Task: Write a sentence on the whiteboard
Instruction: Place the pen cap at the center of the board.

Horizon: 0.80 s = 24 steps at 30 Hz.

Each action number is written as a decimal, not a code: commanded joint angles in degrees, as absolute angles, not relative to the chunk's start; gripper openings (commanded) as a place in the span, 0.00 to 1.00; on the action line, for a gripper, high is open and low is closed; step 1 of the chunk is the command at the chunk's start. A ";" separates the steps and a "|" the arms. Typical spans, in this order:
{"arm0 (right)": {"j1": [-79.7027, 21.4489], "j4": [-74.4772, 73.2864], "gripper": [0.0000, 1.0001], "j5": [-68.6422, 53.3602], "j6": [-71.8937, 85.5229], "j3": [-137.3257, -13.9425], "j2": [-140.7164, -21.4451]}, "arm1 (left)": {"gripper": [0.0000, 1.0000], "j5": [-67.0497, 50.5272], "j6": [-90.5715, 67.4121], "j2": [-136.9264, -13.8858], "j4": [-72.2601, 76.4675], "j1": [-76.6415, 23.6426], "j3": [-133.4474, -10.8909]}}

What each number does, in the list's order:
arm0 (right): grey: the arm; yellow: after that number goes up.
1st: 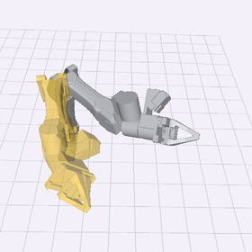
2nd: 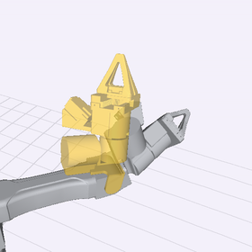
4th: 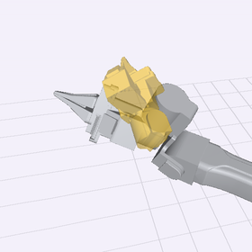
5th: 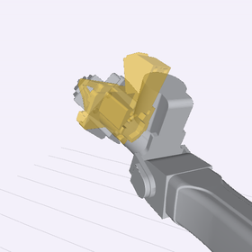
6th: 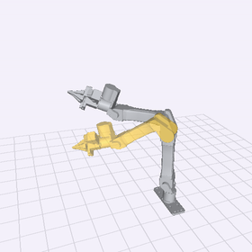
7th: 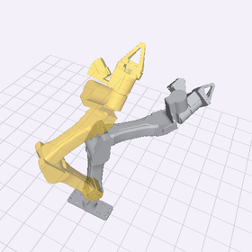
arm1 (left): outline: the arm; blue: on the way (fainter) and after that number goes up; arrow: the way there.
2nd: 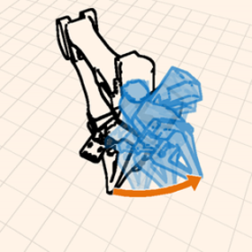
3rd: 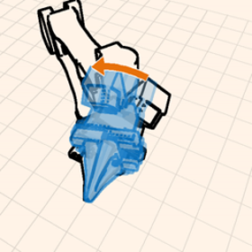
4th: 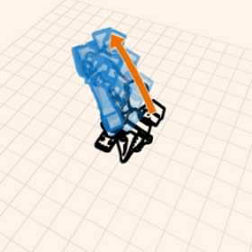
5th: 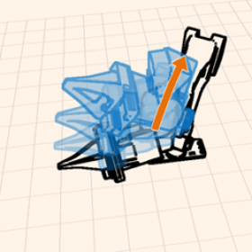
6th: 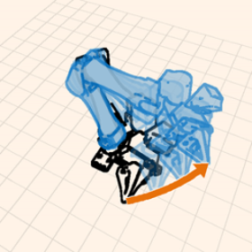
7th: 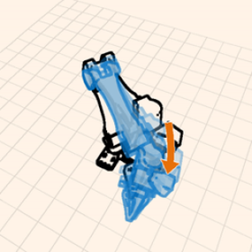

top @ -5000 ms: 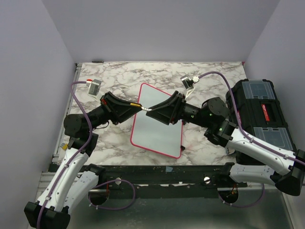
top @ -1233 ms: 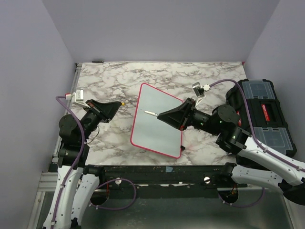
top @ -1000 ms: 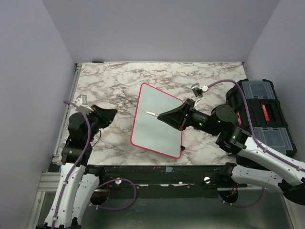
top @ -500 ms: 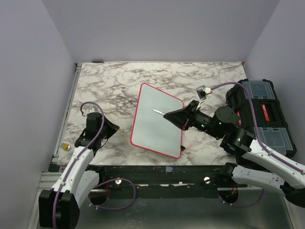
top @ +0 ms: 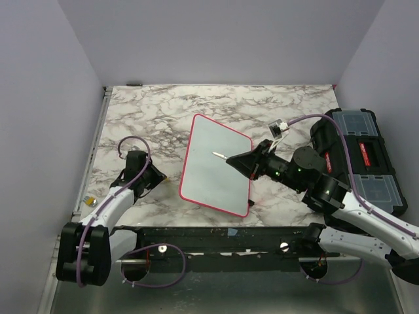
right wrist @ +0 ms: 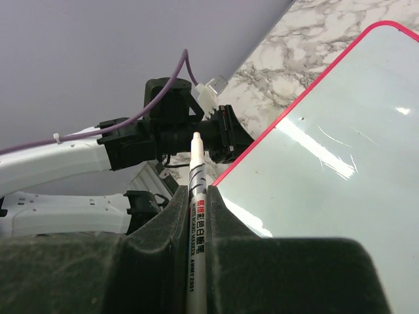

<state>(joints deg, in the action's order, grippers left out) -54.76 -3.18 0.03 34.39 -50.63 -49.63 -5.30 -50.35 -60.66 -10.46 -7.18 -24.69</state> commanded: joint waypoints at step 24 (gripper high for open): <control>-54.93 -4.32 0.01 2.68 33.35 -49.45 -48.51 | 0.06 -26.23 -47.24 -82.42 11.86 -10.00 -29.69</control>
